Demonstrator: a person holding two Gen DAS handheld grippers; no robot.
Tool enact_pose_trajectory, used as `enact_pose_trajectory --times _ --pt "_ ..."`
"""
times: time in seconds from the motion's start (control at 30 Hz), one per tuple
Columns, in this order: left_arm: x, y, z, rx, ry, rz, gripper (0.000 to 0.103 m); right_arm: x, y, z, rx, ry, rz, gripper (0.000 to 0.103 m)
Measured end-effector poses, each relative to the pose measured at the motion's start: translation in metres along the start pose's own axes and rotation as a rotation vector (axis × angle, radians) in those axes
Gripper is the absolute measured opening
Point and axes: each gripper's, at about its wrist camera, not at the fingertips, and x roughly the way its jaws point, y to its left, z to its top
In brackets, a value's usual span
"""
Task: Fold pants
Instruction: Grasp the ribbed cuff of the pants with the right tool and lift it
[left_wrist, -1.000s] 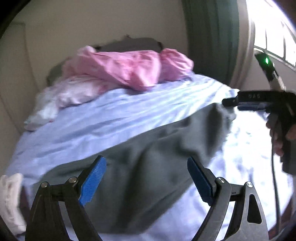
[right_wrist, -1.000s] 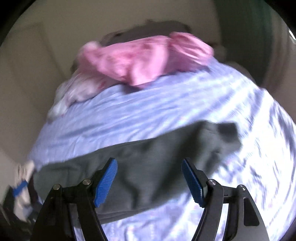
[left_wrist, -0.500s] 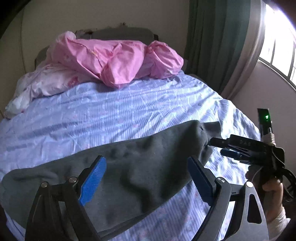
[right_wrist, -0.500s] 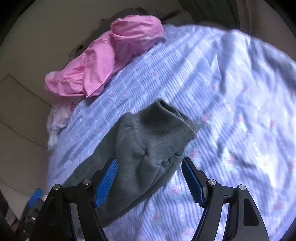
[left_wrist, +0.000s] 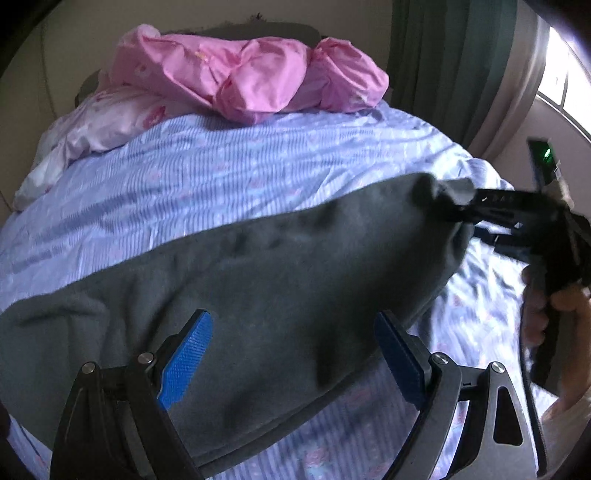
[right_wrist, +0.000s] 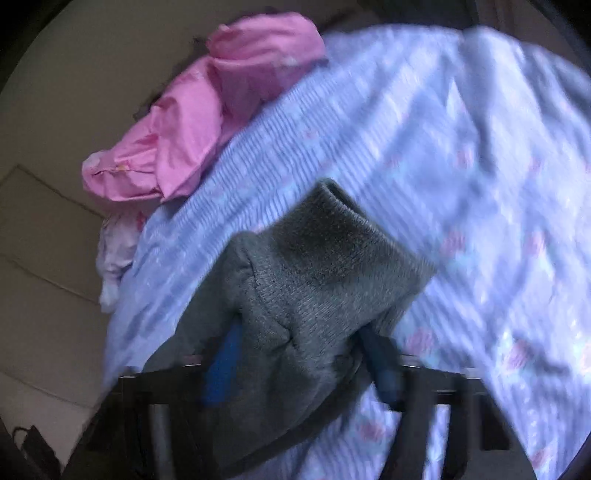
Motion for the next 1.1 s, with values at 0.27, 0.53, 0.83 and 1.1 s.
enact_pose_trajectory --times 0.27,0.53,0.83,1.1 --pt "0.01 0.005 -0.01 0.018 0.011 0.029 0.09 -0.018 -0.007 0.028 0.045 -0.101 -0.058 0.025" --pt "0.003 0.013 -0.016 0.026 -0.013 0.051 0.09 -0.016 0.001 0.013 -0.097 -0.04 -0.173 0.059" --pt "-0.009 -0.017 -0.017 0.068 -0.063 0.055 0.09 -0.036 -0.034 0.0 0.028 -0.058 -0.01 0.081" --pt "-0.01 -0.039 -0.02 0.12 -0.105 0.07 0.09 -0.055 -0.093 -0.031 0.28 -0.238 -0.057 0.071"
